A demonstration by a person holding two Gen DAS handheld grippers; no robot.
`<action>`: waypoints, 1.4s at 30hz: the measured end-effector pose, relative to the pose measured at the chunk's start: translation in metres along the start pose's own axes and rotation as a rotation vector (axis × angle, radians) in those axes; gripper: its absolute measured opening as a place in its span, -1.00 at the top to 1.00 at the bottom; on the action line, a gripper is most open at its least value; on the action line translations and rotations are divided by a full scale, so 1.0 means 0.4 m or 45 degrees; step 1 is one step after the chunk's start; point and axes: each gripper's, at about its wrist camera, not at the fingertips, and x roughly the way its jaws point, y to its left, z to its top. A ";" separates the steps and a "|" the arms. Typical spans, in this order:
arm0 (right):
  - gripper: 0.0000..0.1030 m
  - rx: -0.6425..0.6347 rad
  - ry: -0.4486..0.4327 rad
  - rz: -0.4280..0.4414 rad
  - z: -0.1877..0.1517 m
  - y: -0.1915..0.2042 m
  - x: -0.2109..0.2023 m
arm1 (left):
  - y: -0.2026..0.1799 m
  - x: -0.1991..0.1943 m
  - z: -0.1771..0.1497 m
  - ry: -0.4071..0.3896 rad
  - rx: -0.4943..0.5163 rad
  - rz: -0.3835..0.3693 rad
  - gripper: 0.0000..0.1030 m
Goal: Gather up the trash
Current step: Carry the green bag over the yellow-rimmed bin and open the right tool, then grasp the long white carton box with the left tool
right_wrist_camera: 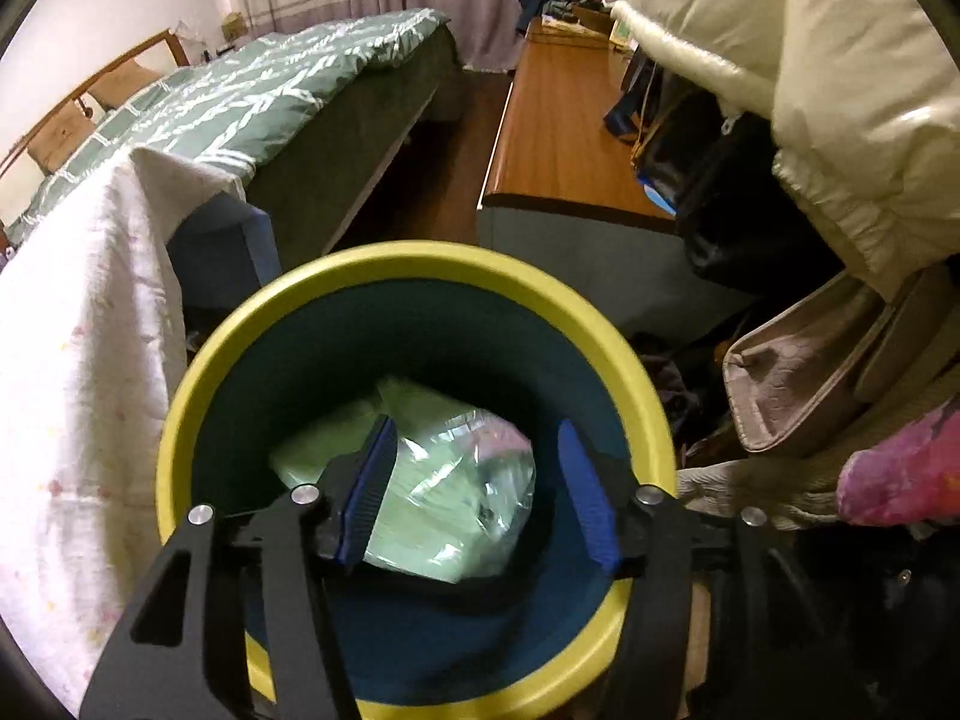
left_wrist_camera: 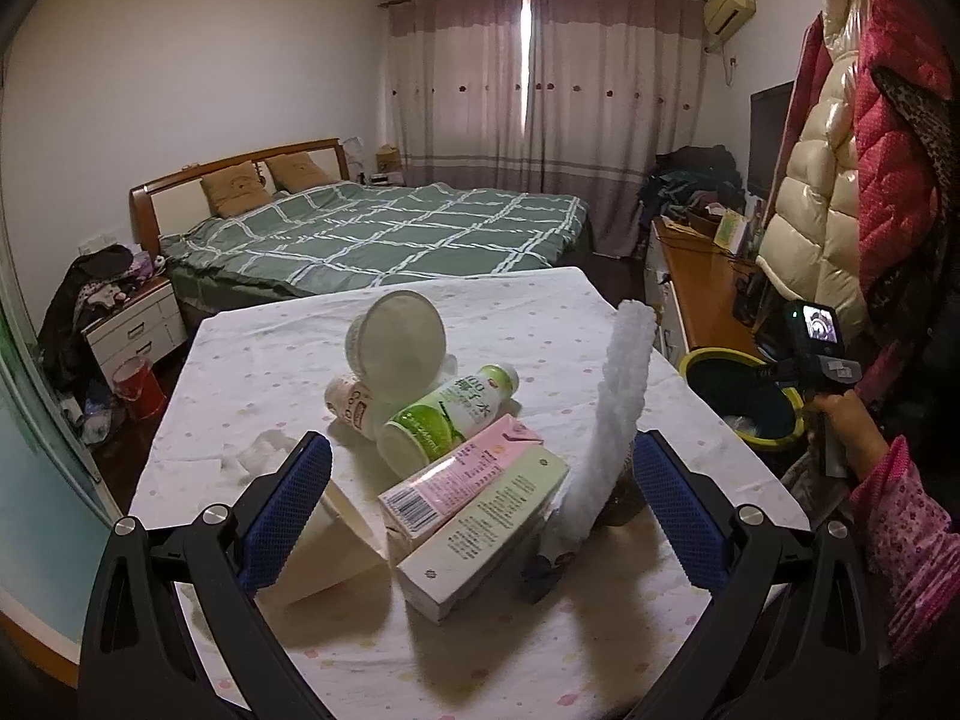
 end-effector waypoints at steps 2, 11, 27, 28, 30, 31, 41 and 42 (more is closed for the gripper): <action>-0.08 0.001 -0.025 0.011 -0.010 0.002 -0.033 | -0.005 0.007 -0.004 0.005 0.013 -0.012 -0.93; -0.20 -0.036 -0.091 0.112 -0.051 0.021 -0.124 | 0.014 0.050 -0.050 0.060 0.200 -0.157 -0.77; -0.21 -0.125 -0.096 0.211 -0.081 0.102 -0.163 | 0.029 0.160 -0.097 0.209 0.394 -0.322 -0.01; -0.21 -0.125 -0.096 0.211 -0.083 0.102 -0.164 | 0.032 0.167 -0.098 0.218 0.395 -0.325 0.06; -0.21 -0.125 -0.093 0.215 -0.083 0.100 -0.163 | 0.039 0.182 -0.099 0.238 0.392 -0.347 0.15; -0.21 -0.125 -0.091 0.217 -0.086 0.101 -0.162 | 0.041 0.187 -0.100 0.245 0.391 -0.355 0.22; -0.21 -0.163 -0.062 0.245 -0.099 0.135 -0.148 | 0.031 0.200 -0.105 0.256 0.479 -0.298 0.22; -0.21 -0.166 -0.060 0.248 -0.100 0.137 -0.147 | 0.032 0.202 -0.105 0.261 0.481 -0.297 0.21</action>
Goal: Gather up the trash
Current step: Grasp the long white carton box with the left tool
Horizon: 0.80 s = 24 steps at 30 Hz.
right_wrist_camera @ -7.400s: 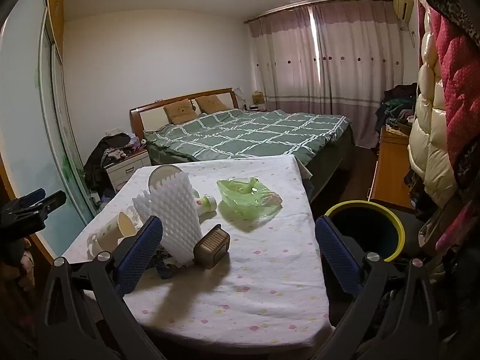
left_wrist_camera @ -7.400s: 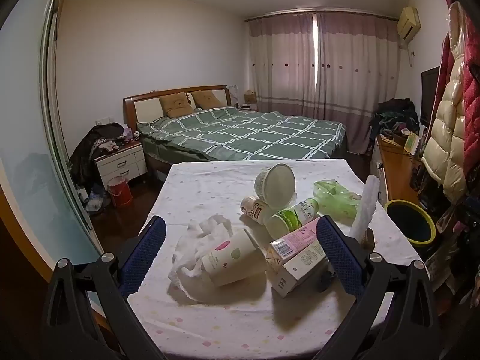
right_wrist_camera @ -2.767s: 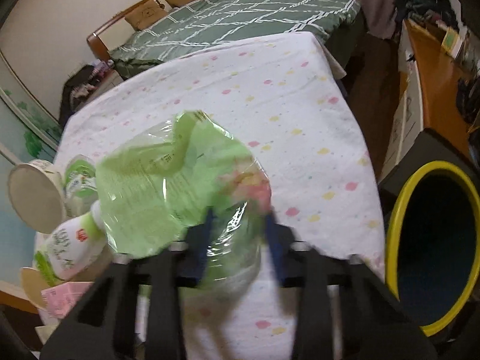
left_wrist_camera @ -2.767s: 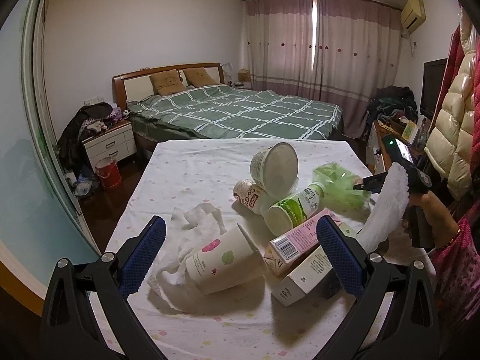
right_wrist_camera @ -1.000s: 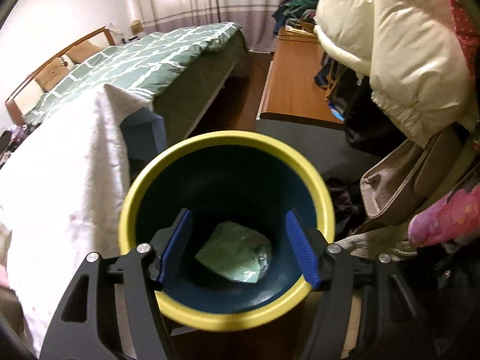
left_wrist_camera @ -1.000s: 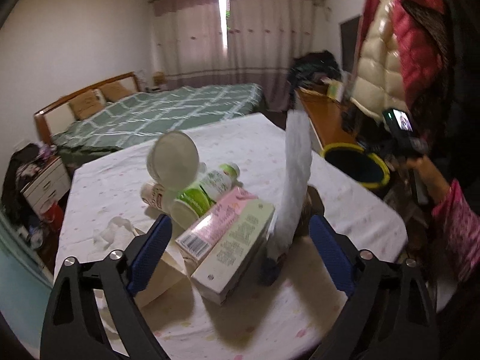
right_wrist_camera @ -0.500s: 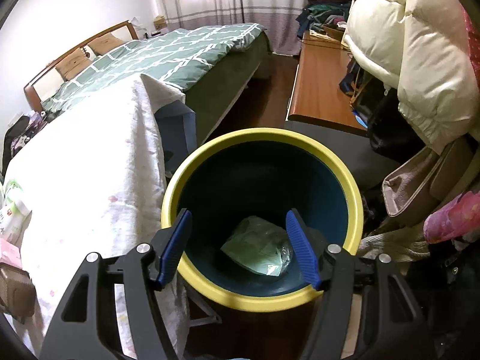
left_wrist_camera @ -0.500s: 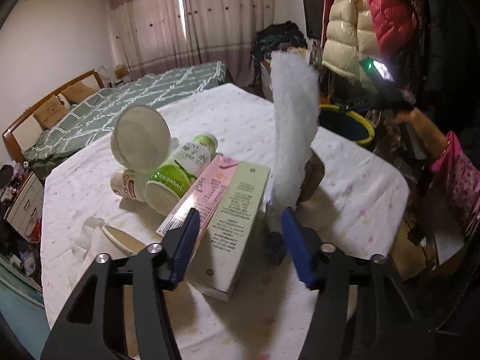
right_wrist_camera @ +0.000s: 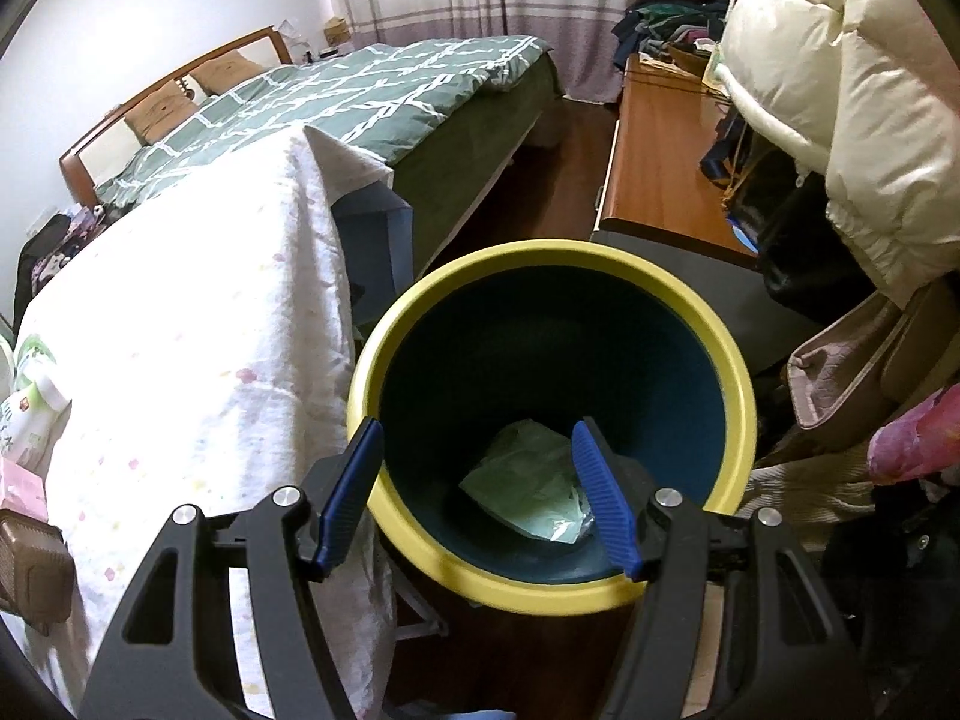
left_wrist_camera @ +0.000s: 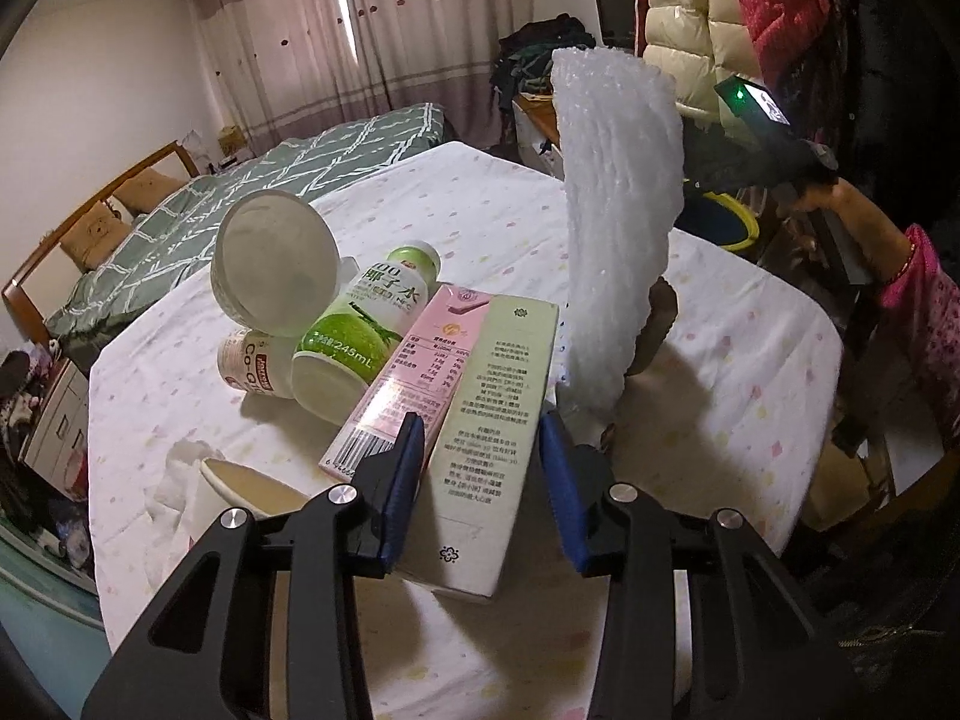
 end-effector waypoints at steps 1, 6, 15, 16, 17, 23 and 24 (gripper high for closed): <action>-0.21 -0.002 0.002 0.003 -0.001 0.003 0.001 | 0.001 0.001 -0.001 0.002 0.002 0.001 0.20; -0.21 -0.007 0.008 0.013 -0.005 0.009 0.002 | 0.003 0.014 -0.005 0.022 0.008 -0.021 0.18; -0.21 -0.012 0.026 0.046 -0.016 0.016 0.009 | -0.012 0.043 -0.008 0.059 0.025 -0.033 0.29; -0.21 -0.012 0.024 0.051 -0.017 0.017 0.007 | -0.007 0.037 -0.004 0.050 0.010 -0.040 0.35; -0.21 -0.011 0.020 0.056 -0.018 0.018 0.004 | 0.000 0.022 0.004 0.031 -0.012 -0.037 0.35; -0.21 -0.003 -0.008 0.093 -0.024 0.020 -0.023 | 0.015 -0.070 0.048 -0.061 -0.078 0.053 0.37; -0.21 -0.003 -0.012 0.098 -0.025 0.021 -0.028 | 0.017 -0.093 0.057 -0.081 -0.091 0.069 0.37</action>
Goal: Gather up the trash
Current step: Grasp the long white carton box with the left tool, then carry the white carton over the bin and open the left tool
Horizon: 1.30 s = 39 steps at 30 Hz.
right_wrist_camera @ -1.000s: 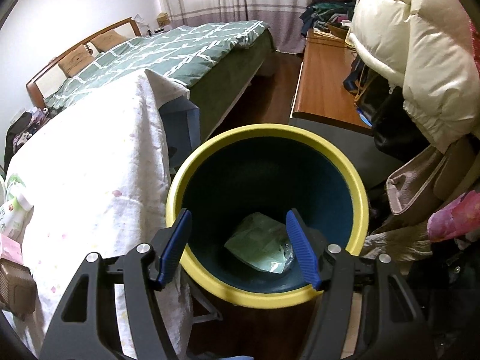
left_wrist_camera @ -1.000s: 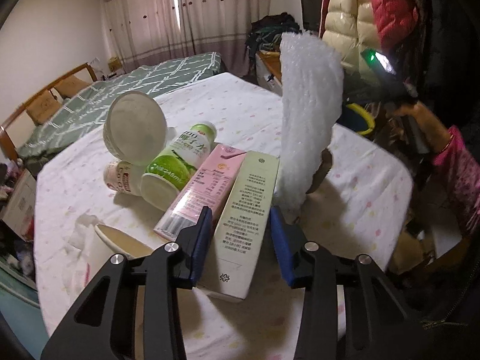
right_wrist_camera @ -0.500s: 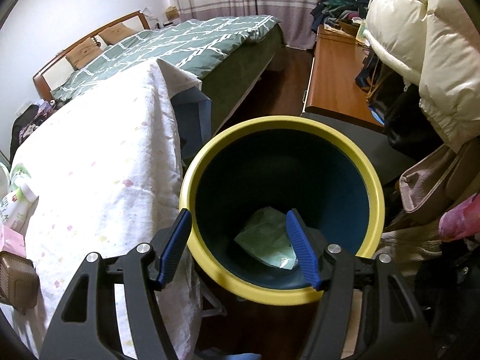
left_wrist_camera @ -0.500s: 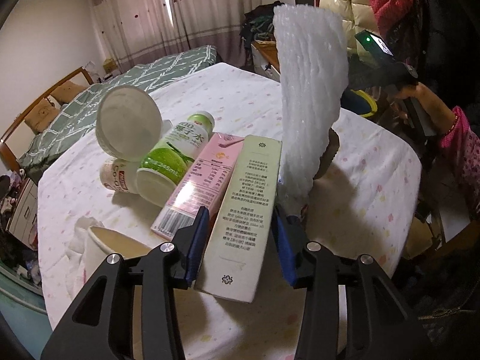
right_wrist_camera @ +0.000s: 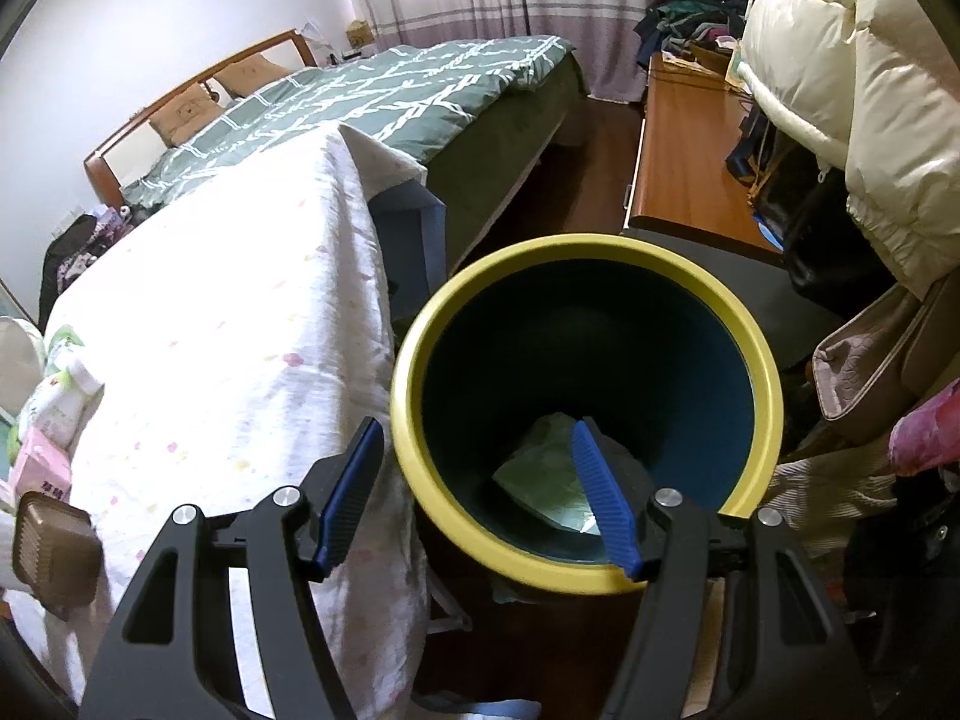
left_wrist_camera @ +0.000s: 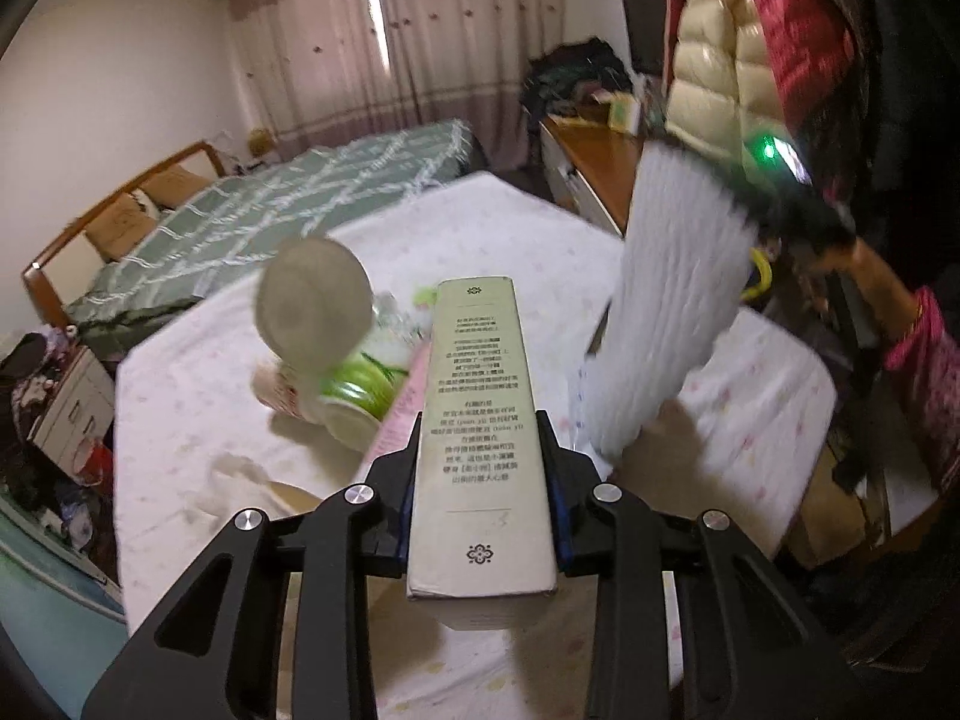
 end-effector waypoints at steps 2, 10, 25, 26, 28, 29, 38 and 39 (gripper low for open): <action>-0.21 0.002 -0.015 0.016 -0.003 0.004 -0.014 | -0.001 -0.024 0.015 -0.025 -0.016 0.019 0.37; -0.21 -0.002 -0.075 0.058 -0.008 0.014 -0.075 | -0.024 -0.138 0.090 -0.140 -0.054 0.062 0.37; -0.21 0.042 -0.194 0.004 -0.052 -0.068 -0.194 | -0.256 -0.143 0.341 -0.292 0.028 -0.191 0.37; -0.21 0.052 -0.201 -0.012 -0.063 -0.083 -0.203 | -0.278 -0.125 0.352 -0.285 0.025 -0.230 0.37; -0.21 0.069 -0.212 -0.051 -0.083 -0.112 -0.217 | -0.329 -0.077 0.374 -0.265 0.018 -0.311 0.37; -0.21 0.078 -0.216 -0.076 -0.096 -0.126 -0.225 | -0.358 -0.044 0.387 -0.250 0.012 -0.343 0.37; -0.21 0.144 -0.241 -0.185 -0.185 -0.226 -0.276 | -0.561 0.301 0.484 -0.062 0.013 -0.399 0.37; -0.21 0.152 -0.237 -0.189 -0.193 -0.237 -0.275 | -0.590 0.351 0.499 -0.034 0.011 -0.415 0.37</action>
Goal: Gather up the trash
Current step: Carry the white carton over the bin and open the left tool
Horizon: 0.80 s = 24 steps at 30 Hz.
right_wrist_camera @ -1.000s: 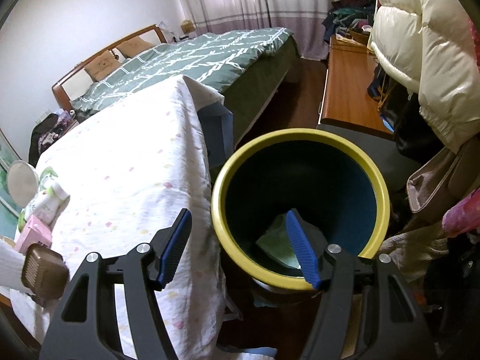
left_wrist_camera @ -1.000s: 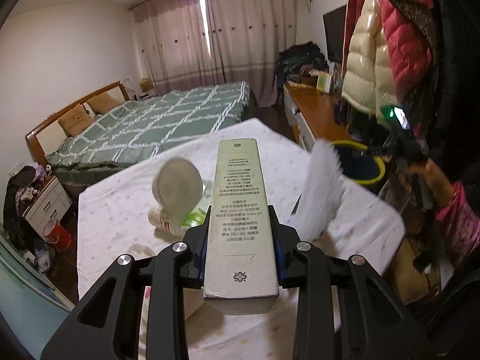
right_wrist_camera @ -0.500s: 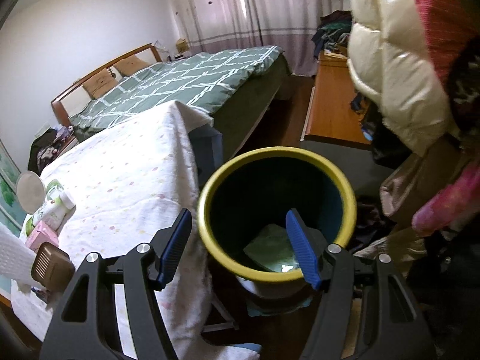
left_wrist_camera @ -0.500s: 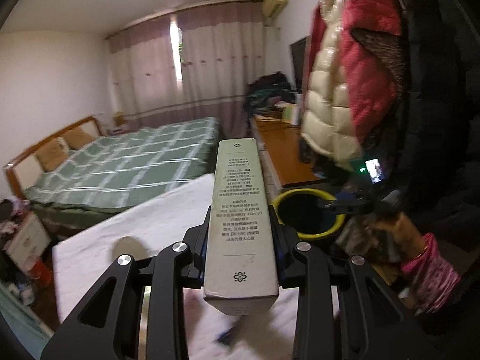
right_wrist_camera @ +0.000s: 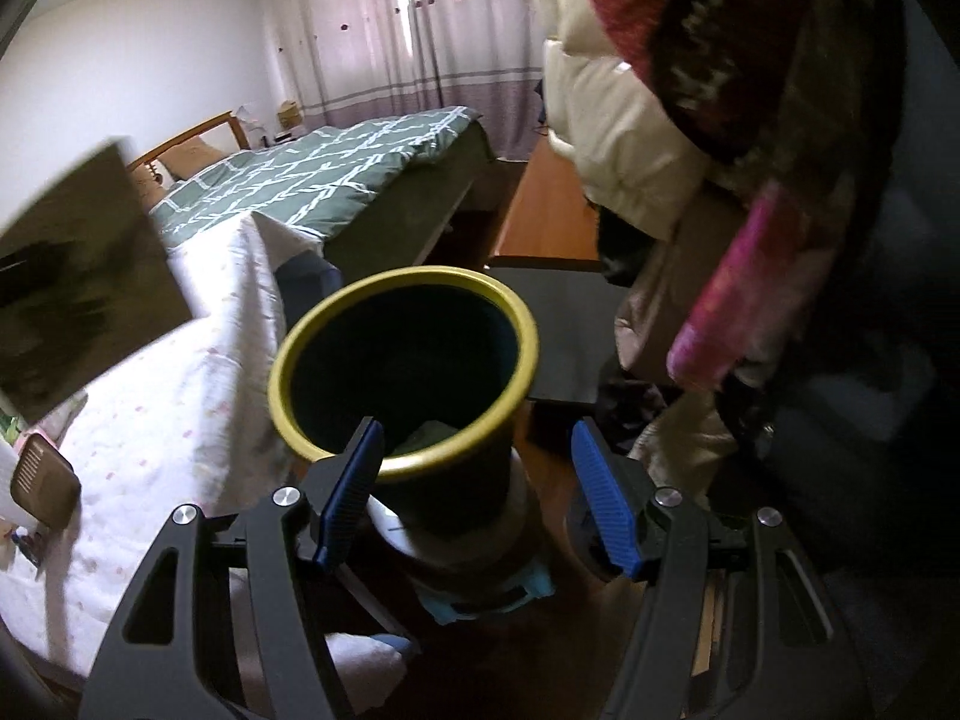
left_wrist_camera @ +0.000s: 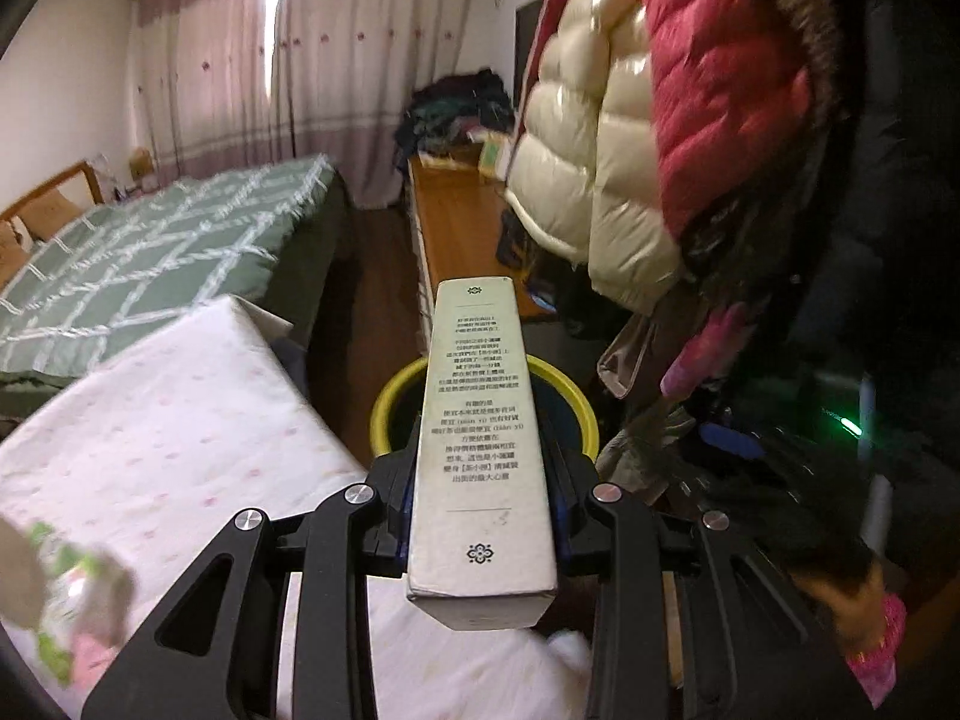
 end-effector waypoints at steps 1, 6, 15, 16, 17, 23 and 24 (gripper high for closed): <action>-0.21 0.005 0.004 0.000 -0.004 -0.007 0.001 | -0.006 0.039 0.009 0.021 -0.001 -0.003 0.37; -0.21 0.035 0.051 0.004 -0.030 -0.033 0.023 | -0.035 0.225 0.035 0.110 0.018 0.025 0.37; -0.21 0.057 0.095 -0.006 -0.054 -0.062 0.029 | -0.028 0.399 0.043 0.202 -0.045 0.087 0.05; -0.21 0.059 0.095 -0.005 -0.055 -0.062 0.028 | -0.023 0.392 0.045 0.185 -0.055 0.099 -0.09; -0.21 0.059 0.094 -0.004 -0.054 -0.062 0.028 | -0.019 0.381 0.050 0.161 -0.063 0.105 -0.22; -0.21 0.052 0.092 0.011 -0.055 -0.040 0.025 | 0.001 0.248 0.073 0.071 -0.100 0.074 -0.31; -0.21 0.050 0.092 0.014 -0.056 -0.037 0.024 | -0.001 0.226 0.072 0.054 -0.101 0.073 -0.37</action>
